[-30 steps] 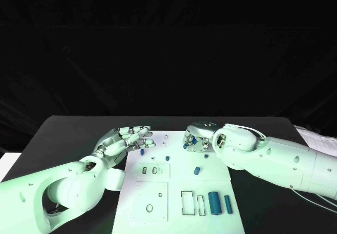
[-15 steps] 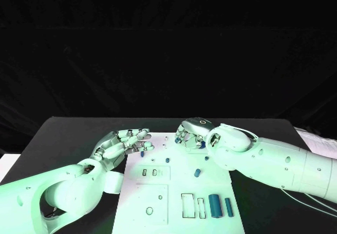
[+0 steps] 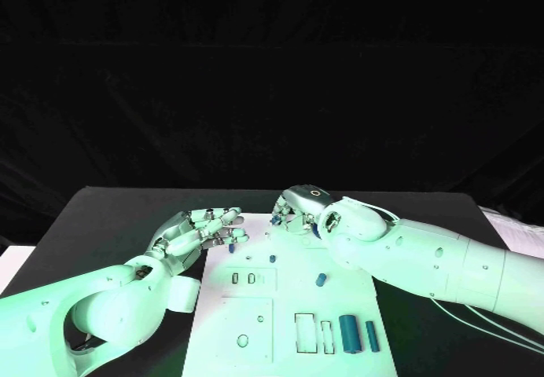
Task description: Assemble the parts on the task board
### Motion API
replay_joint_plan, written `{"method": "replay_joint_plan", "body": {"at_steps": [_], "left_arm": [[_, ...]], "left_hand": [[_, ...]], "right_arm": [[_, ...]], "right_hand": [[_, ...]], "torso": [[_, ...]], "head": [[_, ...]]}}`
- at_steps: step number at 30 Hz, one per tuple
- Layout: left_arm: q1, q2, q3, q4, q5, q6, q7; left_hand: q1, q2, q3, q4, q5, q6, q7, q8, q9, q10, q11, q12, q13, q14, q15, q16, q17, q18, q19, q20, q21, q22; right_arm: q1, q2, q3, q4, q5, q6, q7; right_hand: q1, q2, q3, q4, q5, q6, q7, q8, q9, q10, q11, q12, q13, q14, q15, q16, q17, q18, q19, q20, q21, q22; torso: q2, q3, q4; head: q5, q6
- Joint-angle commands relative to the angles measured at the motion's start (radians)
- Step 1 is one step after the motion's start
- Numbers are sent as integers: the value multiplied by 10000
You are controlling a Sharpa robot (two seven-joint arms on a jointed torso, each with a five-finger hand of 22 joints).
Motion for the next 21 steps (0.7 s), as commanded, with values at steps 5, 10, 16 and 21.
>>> {"method": "replay_joint_plan", "body": {"at_steps": [5,10,16,21], "left_arm": [[27,36,8,-20,20,201,6],[28,43,8,-17,21,209,-1],[30,44,8,-7,21,213,-9],[32,36,8,4,21,214,-21]], "left_hand": [[-31,-64,-21,-37,-50,-26,29,-48,-10,-50,4,-27,-11,41,1,-31,15,113,54,-3,-26,-13],[-31,-64,-21,-37,-50,-26,29,-48,-10,-50,4,-27,-11,41,1,-31,15,113,54,-3,-26,-13],[-16,-63,-13,-55,-50,-36,30,-48,-9,-62,7,-27,-11,35,5,-42,20,112,52,-1,-33,-19],[-16,-63,-13,-55,-50,-36,30,-48,-9,-62,7,-27,-11,35,5,-42,20,112,52,-1,-33,-19]], "right_arm": [[6,223,0,-303,-53,139,-26],[6,346,-4,-488,-41,284,33],[4,514,-16,-698,-63,454,-7],[3,580,-21,-785,-135,483,-209]], "right_hand": [[-25,-53,26,105,-25,92,-63,-54,217,-72,56,-67,-10,436,-50,83,31,-167,-3,12,78,28],[-45,-89,21,145,-24,80,-54,-67,219,-88,64,-64,-8,430,-43,87,26,-170,-17,20,98,45],[-58,-105,19,172,-22,72,-50,-76,219,-100,68,-64,-8,428,-39,101,39,-172,-23,27,114,61],[-117,-229,-15,284,-19,17,-23,-123,218,-176,92,-67,-9,406,-14,100,9,-164,-85,55,134,51]], "torso": [[71,-29,59],[84,-36,75],[93,-36,95],[100,-43,98]], "head": [[-40,7],[-46,3],[-59,4],[-58,4]]}}
